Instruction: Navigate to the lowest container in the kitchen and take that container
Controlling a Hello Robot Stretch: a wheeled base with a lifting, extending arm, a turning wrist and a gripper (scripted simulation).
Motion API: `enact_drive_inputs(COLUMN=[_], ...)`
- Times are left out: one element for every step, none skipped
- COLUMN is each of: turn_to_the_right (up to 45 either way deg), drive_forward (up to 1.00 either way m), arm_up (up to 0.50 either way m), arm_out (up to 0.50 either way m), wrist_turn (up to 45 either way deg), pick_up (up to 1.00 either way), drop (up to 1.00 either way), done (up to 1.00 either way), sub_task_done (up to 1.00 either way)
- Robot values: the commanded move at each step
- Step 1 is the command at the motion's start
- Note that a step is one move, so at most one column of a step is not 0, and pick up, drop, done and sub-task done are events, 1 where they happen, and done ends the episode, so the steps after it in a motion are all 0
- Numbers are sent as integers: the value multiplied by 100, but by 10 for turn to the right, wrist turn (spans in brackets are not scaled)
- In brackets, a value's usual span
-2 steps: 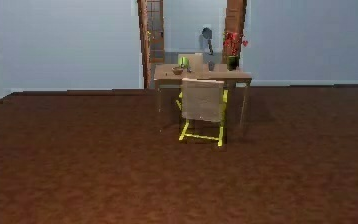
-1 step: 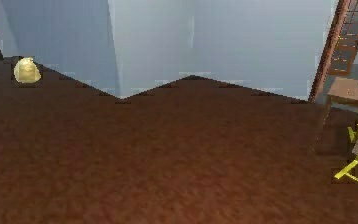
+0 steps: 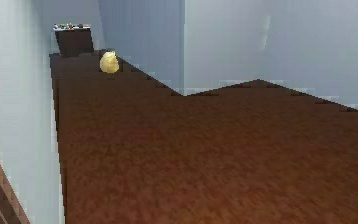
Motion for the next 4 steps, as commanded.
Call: enact_drive_inputs(turn_to_the_right=[0, -300, 0, 0], drive_forward=[45, 0, 100, 100], arm_up=[0, 0, 0, 0], arm_out=[0, 0, 0, 0], wrist_turn=[0, 0, 0, 0], pick_up=[0, 0, 0, 0], drop=[0, 0, 0, 0], done=[0, 0, 0, 0], sub_task_done=[0, 0, 0, 0])
